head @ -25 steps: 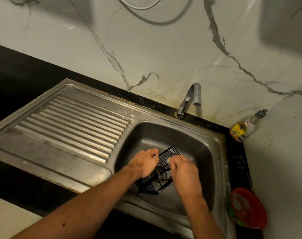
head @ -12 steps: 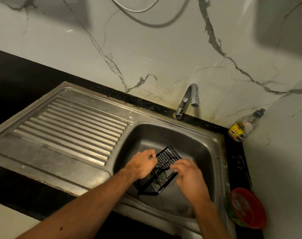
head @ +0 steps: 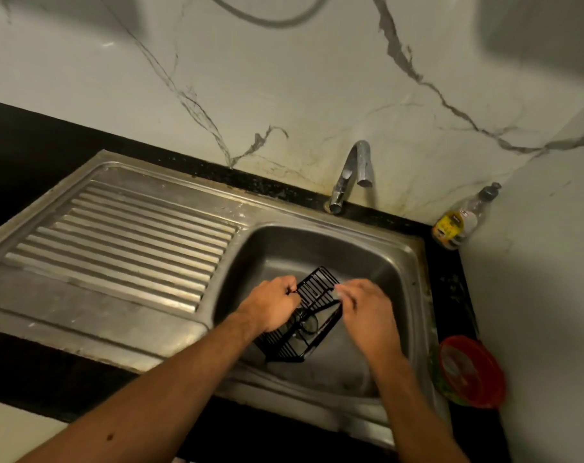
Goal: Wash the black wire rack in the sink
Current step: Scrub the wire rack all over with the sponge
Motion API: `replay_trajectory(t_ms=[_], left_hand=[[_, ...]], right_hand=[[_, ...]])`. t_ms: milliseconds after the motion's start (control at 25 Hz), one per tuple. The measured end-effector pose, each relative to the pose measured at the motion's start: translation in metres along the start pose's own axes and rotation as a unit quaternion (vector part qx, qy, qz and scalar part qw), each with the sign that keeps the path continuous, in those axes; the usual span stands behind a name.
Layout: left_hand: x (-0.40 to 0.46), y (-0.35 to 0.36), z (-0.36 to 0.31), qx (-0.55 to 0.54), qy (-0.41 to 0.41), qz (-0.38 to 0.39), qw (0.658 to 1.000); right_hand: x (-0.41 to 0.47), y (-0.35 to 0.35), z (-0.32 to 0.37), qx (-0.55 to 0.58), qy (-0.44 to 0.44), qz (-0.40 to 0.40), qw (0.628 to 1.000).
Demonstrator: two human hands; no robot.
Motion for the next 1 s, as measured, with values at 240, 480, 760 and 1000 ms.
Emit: replay_trajectory(t_ms=[240,480,760,1000], left_hand=[[0.003,-0.003,0.006,0.0,-0.004,-0.005,1.0],[-0.003,0.001,0.006,0.018,0.012,0.01,1.0],[-0.003,0.007,-0.001,0.013,0.013,0.017,1.0],[-0.004,0.002,0.0,-0.003,0.024,0.034,0.999]], right_hand=[[-0.007,0.013,0.023,0.053,-0.034,0.001,0.998],[-0.001,-0.01,0.002,0.032,0.025,0.017,0.999],[-0.008,-0.004,-0.001,0.042,0.06,-0.016,0.997],[-0.026,-0.004,0.001,0.032,0.074,-0.021,0.997]])
Point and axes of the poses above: each hand's wrist, its own x-axis towards the middle knuckle, its own y-axis out of the palm, z = x × y, the point moved 3 cm from there along x, towards the middle knuckle, and after that the axes turned 4 degrees about -z, right-handed, at the moved point
